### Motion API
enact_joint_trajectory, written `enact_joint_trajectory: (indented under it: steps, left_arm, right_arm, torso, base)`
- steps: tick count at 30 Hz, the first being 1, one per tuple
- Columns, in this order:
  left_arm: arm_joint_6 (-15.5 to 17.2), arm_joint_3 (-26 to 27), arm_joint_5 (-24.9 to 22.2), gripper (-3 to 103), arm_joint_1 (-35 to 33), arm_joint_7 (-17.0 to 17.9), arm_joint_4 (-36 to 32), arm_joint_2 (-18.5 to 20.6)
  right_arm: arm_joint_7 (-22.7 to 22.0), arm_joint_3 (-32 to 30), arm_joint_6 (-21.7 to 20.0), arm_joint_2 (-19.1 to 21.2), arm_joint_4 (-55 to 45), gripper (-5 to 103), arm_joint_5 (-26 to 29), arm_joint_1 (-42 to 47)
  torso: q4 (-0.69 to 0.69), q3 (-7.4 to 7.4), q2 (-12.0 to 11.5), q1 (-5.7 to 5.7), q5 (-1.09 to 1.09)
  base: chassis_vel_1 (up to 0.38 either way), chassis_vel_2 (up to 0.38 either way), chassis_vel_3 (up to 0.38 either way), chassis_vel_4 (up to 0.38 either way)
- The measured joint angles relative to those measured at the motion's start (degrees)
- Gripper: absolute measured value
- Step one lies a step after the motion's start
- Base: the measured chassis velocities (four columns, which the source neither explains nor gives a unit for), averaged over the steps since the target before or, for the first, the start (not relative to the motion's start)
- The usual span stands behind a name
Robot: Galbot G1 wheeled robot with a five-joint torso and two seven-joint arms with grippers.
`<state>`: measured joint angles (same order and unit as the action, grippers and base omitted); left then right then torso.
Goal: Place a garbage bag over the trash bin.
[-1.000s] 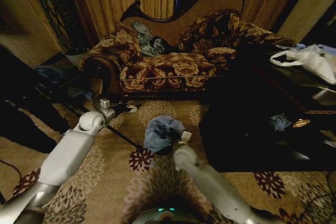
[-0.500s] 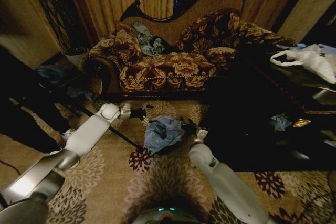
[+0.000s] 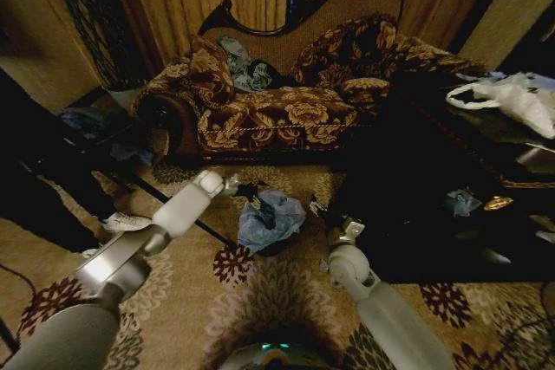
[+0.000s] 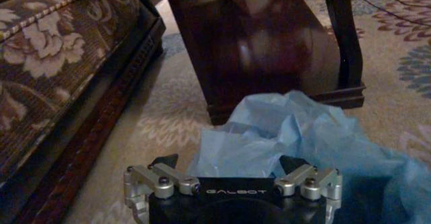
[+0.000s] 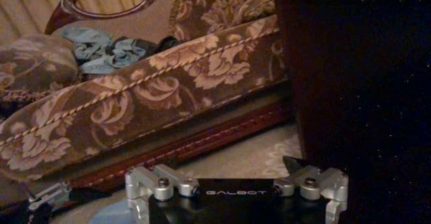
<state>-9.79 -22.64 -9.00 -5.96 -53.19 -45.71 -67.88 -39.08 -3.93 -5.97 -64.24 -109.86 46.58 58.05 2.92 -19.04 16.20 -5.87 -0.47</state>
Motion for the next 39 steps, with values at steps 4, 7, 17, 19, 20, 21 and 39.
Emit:
enact_joint_trajectory:
  steps: [4, 7, 17, 19, 20, 21, 39]
  left_arm:
    - [0.2, -0.3, 0.3, 100, 0.1, -0.1, 0.6, -1.0]
    - [1.7, -0.3, 0.6, 100, 0.1, 1.2, 0.7, -1.5]
    - [4.8, 0.3, -0.4, 82, 0.2, 7.0, 1.4, -1.4]
    - [5.9, 0.8, -1.5, 74, -0.3, 8.5, 2.1, -1.5]
    - [6.5, 1.0, -2.2, 74, -0.5, 9.4, 2.5, -1.7]
    - [6.5, 1.0, -2.2, 74, -0.5, 9.4, 2.5, -1.7]
    - [18.0, 7.2, -18.4, 23, -2.3, 25.1, 14.6, -5.3]
  right_arm:
    - [0.0, -0.8, 0.1, 0.2, -0.3, 100, 0.0, 0.5]
    - [0.5, -1.6, 0.3, 0.5, -0.3, 100, -0.1, 1.1]
    - [0.7, -1.4, 0.8, 1.1, 0.1, 100, -0.2, 1.3]
    - [0.7, -1.1, 0.9, 1.3, 0.0, 100, -0.2, 1.3]
    - [0.6, -1.0, 1.0, 1.4, 0.0, 100, -0.2, 1.3]
    - [0.6, -1.0, 1.0, 1.4, 0.0, 100, -0.2, 1.3]
    - [0.8, -1.0, 2.0, 2.0, -2.2, 100, -4.2, 5.2]
  torso:
    - [-0.01, 0.00, 0.0, 0.00, -0.01]
    - [-0.01, 0.00, 0.0, 0.00, -0.01]
    - [-0.01, 0.00, 0.0, 0.00, -0.01]
    - [-0.01, 0.00, 0.0, 0.00, -0.01]
    - [-0.02, 0.00, 0.0, 0.00, -0.01]
    - [-0.02, 0.00, 0.0, 0.00, -0.01]
    - [-0.01, 0.00, 0.0, 0.00, -0.02]
  base:
    - [0.000, 0.000, 0.000, 0.000]
    - [0.000, 0.000, 0.000, 0.000]
    - [0.000, 0.000, 0.000, 0.000]
    - [0.000, 0.000, 0.000, 0.000]
    - [0.000, 0.000, 0.000, 0.000]
    - [0.000, 0.000, 0.000, 0.000]
    - [0.000, 0.000, 0.000, 0.000]
